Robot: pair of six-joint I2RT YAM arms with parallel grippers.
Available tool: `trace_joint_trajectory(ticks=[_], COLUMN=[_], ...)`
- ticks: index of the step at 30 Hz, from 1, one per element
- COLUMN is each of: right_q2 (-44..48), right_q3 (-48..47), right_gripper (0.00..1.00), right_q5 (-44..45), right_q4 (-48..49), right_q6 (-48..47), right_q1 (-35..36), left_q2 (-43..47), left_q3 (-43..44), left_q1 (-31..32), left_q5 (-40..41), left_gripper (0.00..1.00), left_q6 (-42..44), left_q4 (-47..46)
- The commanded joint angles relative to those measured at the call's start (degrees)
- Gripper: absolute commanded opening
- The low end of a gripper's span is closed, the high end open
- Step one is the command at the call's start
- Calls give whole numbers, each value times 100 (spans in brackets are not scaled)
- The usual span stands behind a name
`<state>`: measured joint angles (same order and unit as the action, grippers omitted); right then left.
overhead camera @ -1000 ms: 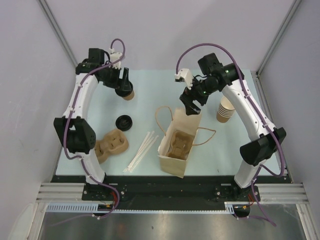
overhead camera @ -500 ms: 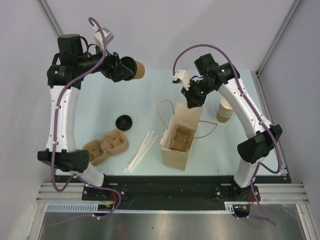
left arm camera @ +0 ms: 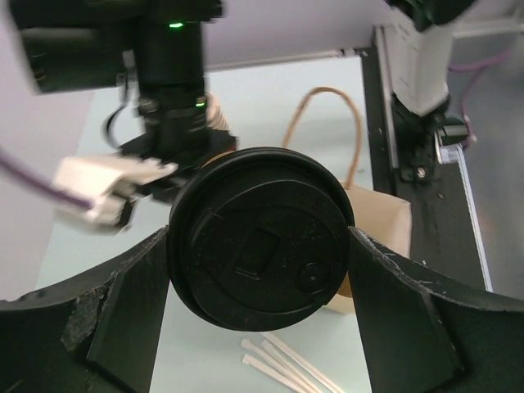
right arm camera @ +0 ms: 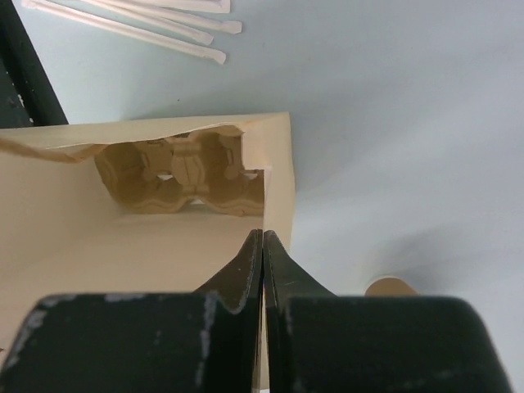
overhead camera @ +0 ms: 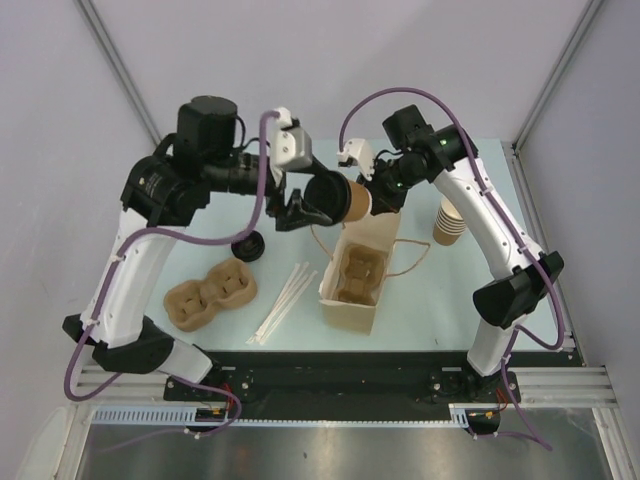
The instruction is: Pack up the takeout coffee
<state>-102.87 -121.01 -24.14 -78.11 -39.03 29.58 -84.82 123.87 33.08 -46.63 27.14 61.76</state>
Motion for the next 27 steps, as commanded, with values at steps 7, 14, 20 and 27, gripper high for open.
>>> trace_joint_trajectory(ticks=[7, 14, 20, 27], right_q2=[232, 267, 303, 364], right_q3=[-239, -362, -379, -222], right_gripper=[0, 0, 0, 0], right_q5=[138, 234, 252, 111], right_q4=[-56, -3, 138, 111], right_q6=[308, 606, 1063, 1160], right_q1=[206, 267, 267, 276], left_q2=[247, 9, -79, -456], left_q3=[-592, -1031, -1383, -1656], left_q1=[1059, 1508, 2053, 2203], left_q5=[1006, 1788, 2307, 2843], left_gripper=[23, 21, 20, 20], left_q6=[1206, 1075, 969, 749], left_q4=[495, 434, 144, 12])
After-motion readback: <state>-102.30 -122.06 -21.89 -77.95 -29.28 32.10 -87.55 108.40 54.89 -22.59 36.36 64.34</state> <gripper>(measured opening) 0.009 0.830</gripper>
